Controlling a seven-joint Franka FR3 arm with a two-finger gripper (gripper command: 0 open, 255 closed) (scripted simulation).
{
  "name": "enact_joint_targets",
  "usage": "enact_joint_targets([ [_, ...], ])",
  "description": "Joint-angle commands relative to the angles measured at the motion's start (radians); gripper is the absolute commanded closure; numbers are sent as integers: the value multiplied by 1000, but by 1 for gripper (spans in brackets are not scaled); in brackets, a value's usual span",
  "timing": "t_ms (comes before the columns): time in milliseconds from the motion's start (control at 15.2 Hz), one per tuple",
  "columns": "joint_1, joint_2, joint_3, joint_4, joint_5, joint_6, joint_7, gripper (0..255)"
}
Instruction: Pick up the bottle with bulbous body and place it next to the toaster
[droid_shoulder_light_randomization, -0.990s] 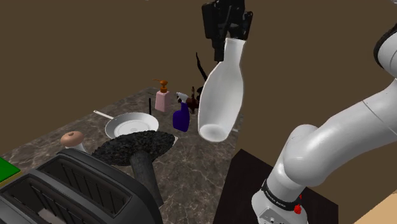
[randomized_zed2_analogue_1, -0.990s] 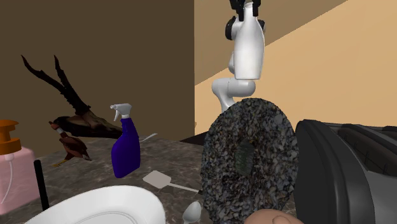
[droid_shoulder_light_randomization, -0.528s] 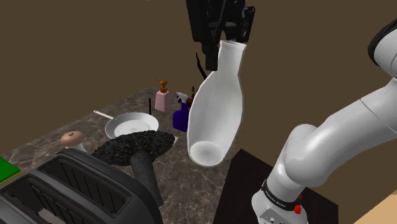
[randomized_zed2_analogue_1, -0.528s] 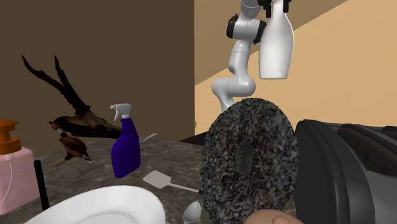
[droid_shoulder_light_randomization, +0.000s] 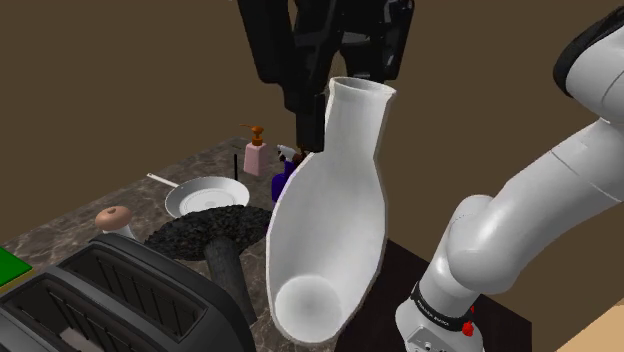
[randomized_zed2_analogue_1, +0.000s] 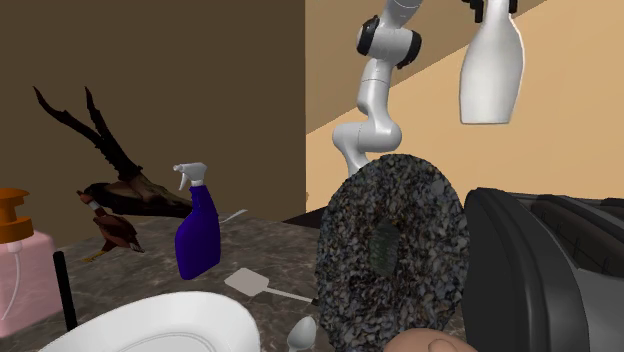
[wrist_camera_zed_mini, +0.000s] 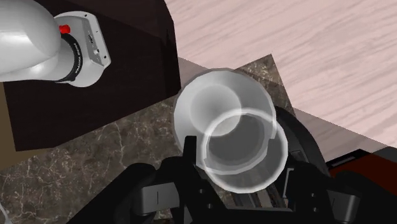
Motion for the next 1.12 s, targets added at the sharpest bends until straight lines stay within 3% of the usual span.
enact_joint_targets([
  [0,1,51,68,51,-6,16,75,255],
  [264,12,185,233,158,-66,56,242,255],
  [396,42,312,359,240,-160,81,371,255],
  [1056,35,154,263,-5,-50,208,247,255],
])
